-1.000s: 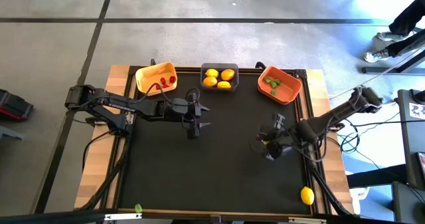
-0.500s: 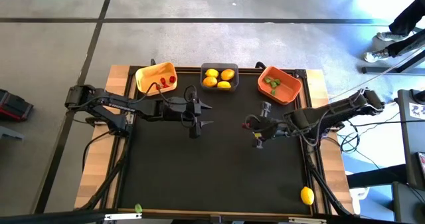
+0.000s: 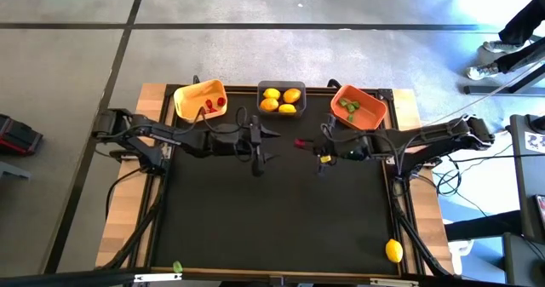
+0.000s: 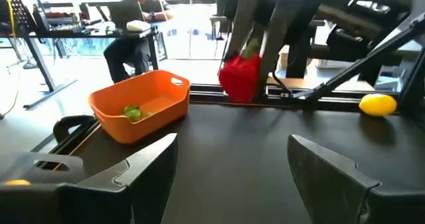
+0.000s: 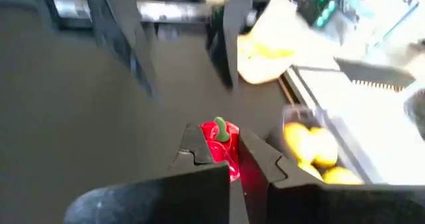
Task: Sort produce into baskets
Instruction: Put the red chili pepper into the yellow bin
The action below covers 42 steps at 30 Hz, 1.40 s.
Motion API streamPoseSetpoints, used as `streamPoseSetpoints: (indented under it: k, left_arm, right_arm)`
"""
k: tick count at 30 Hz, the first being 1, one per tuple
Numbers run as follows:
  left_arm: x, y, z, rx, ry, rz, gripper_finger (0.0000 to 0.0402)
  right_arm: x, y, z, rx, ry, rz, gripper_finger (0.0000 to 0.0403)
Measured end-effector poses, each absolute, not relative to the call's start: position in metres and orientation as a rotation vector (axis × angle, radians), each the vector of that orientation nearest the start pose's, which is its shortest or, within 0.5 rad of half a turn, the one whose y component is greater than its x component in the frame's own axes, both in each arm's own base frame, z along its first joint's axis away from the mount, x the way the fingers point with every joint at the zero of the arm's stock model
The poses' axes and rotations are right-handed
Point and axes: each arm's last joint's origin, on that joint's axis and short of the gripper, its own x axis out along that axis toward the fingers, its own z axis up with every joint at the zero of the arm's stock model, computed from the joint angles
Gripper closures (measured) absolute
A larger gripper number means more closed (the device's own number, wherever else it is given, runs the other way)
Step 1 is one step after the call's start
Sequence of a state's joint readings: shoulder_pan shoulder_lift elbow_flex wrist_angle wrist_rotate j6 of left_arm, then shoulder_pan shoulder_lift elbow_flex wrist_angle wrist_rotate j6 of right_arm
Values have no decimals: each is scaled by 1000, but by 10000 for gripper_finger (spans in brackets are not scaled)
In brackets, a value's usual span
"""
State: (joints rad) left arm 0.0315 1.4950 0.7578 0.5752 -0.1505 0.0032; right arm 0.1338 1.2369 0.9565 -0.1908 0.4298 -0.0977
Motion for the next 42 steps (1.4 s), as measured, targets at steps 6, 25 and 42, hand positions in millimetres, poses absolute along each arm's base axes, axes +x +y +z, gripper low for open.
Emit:
streamPoseSetpoints:
  k: [6, 25, 42]
  left_arm:
    - [327, 13, 224, -22, 91, 140, 123]
    - [333, -6, 219, -39, 52, -56, 123]
    - [333, -8, 218, -22, 58, -61, 167]
  right_arm:
    - [275, 27, 311, -242, 344, -191, 396]
    - [310, 36, 290, -188, 270, -85, 395]
    - [312, 37, 288, -186, 266, -69, 395]
